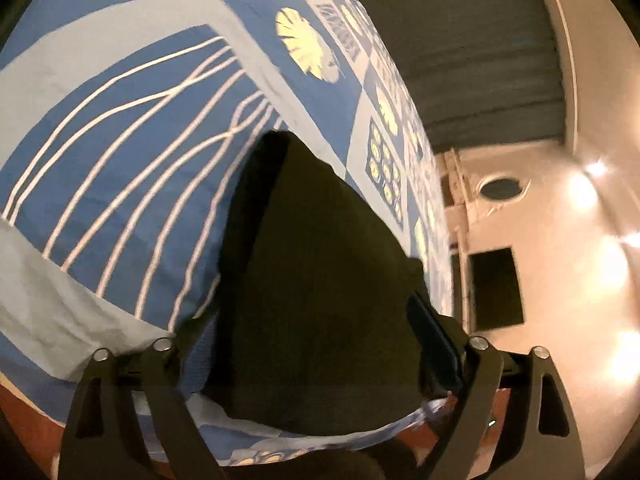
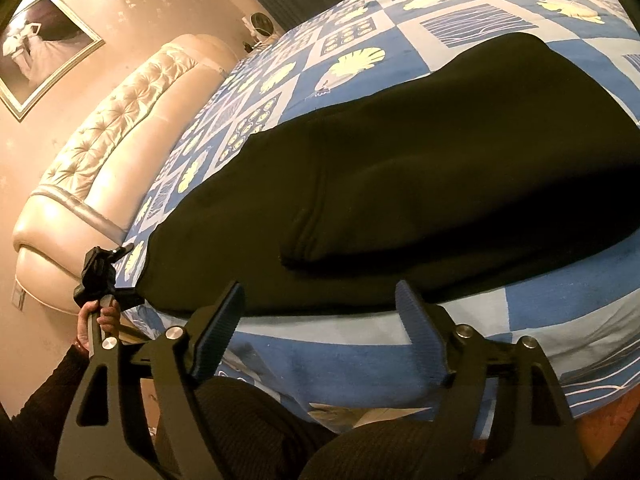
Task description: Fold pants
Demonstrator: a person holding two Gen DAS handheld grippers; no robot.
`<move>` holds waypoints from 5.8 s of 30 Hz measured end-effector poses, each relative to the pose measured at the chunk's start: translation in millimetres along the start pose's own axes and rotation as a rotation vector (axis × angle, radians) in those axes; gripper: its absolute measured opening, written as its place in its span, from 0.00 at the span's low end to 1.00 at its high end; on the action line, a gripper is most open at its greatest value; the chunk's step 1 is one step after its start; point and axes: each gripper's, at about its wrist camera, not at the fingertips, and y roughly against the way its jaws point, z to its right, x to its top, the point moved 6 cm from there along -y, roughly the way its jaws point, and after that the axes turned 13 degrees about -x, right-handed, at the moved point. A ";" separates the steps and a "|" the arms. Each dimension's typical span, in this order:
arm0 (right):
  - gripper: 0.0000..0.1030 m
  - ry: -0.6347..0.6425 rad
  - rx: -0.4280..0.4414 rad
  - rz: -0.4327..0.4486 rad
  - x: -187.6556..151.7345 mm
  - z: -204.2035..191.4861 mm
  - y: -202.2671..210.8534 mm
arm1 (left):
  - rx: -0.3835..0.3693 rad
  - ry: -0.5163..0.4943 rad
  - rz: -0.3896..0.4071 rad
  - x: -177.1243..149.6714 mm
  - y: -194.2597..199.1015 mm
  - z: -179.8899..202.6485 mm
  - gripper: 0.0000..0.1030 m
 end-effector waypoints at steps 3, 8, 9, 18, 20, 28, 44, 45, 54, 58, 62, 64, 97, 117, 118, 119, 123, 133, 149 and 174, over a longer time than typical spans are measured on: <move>0.78 -0.002 0.006 -0.002 -0.4 0.3 -0.5 | 0.105 -0.011 -0.032 -2.9 0.8 -13.9 0.20; 0.78 -0.010 0.011 0.002 -0.3 -0.4 -0.3 | 0.043 0.018 -0.010 -4.6 5.0 -10.4 0.14; 0.78 -0.010 0.012 0.002 -0.1 0.1 -0.5 | 0.035 0.013 -0.004 -4.4 5.1 -5.5 0.13; 0.78 -0.036 0.033 0.022 0.7 4.5 4.0 | -0.117 -0.142 0.002 -12.3 -1.6 111.9 0.13; 0.78 -0.053 0.039 0.031 0.1 7.5 6.4 | -0.142 -0.189 -0.021 -22.9 -13.0 146.5 0.13; 0.78 -0.121 0.072 0.056 -1.8 16.3 17.4 | -0.202 -0.311 -0.129 -73.2 -89.4 246.4 0.13; 0.78 -0.248 0.141 0.065 0.4 50.5 27.7 | 0.074 -0.438 -0.399 -188.6 -284.8 221.5 0.13; 0.78 -0.253 0.139 0.066 0.7 52.9 28.2 | 0.099 -0.440 -0.409 -191.6 -292.5 212.9 0.13; 0.78 -0.281 0.120 0.080 8.1 67.8 39.0 | 0.143 -0.489 -0.382 -203.1 -298.5 206.5 0.38; 0.79 -0.269 0.140 0.109 18.4 62.8 57.6 | 0.083 -0.490 -0.324 -207.6 -269.3 231.5 0.68; 0.83 -0.274 0.182 0.118 42.7 60.7 68.5 | 0.089 -0.534 -0.171 -197.3 -220.5 247.0 0.81; 0.84 -0.276 0.199 0.087 54.9 59.0 63.8 | 0.155 -0.522 -0.098 -183.9 -192.1 234.6 0.83; 0.11 -0.034 0.229 -0.154 128.1 2.0 12.2 | 0.318 -0.099 0.042 -132.6 -129.1 116.6 0.83; 0.08 -0.173 0.077 -0.165 127.8 143.0 23.0 | 0.287 -0.252 -0.119 -162.5 -177.9 140.7 0.83; 0.08 -0.175 0.077 -0.166 127.9 143.3 22.5 | 0.288 -0.247 -0.126 -164.4 -182.0 139.8 0.83; 0.08 -0.180 0.075 -0.166 127.3 147.3 22.0 | 0.286 -0.242 -0.135 -166.8 -186.4 138.7 0.83; 0.06 -0.208 0.077 -0.165 124.0 159.7 24.4 | 0.288 -0.236 -0.161 -175.0 -199.0 137.0 0.83; 0.74 -0.389 0.160 -0.100 135.0 201.2 46.7 | 0.293 -0.202 -0.156 -170.7 -204.2 131.6 0.83; 0.83 -0.350 0.355 -0.282 109.6 192.1 3.9 | 0.179 -0.073 -0.211 -155.9 -214.6 118.9 0.84; 0.57 -0.203 0.274 -0.362 93.4 159.4 0.3 | 0.054 -0.122 -0.309 -201.5 -228.5 131.7 0.85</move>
